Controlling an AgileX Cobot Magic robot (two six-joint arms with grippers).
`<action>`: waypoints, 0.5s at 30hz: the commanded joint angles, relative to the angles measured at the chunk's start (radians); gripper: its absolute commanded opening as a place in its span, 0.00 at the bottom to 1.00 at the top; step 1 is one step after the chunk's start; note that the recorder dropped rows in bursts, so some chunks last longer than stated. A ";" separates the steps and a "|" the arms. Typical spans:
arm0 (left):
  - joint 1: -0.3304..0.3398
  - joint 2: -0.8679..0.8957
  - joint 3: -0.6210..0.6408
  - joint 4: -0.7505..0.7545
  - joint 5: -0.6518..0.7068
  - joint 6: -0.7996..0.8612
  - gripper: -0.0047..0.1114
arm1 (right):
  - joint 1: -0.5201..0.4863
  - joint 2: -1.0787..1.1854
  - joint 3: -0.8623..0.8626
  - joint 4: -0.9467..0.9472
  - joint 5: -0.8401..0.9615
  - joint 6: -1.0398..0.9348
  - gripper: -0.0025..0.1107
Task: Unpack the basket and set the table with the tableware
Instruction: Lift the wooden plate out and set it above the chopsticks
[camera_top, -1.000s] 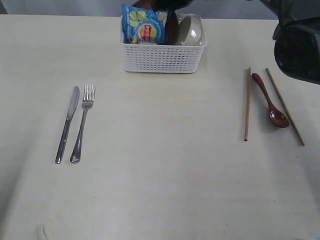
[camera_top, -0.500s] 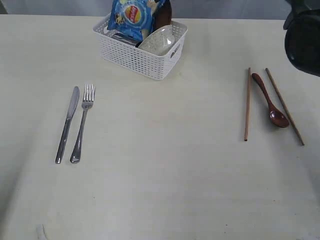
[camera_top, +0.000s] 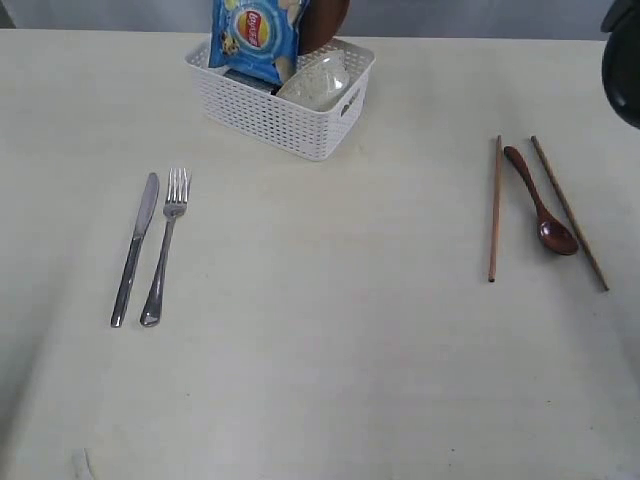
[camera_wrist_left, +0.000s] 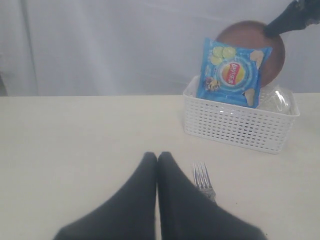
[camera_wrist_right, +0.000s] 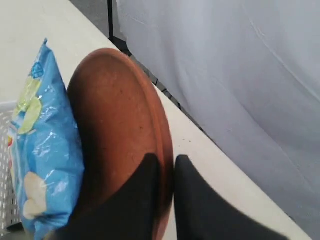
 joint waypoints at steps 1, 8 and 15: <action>-0.001 -0.004 0.003 -0.005 -0.006 0.000 0.04 | -0.006 -0.043 -0.006 -0.084 -0.039 0.055 0.02; -0.001 -0.004 0.003 -0.005 -0.006 0.000 0.04 | -0.057 -0.108 -0.006 -0.184 -0.043 0.208 0.02; -0.001 -0.004 0.003 -0.005 -0.006 0.000 0.04 | -0.196 -0.146 -0.006 -0.217 0.103 0.319 0.02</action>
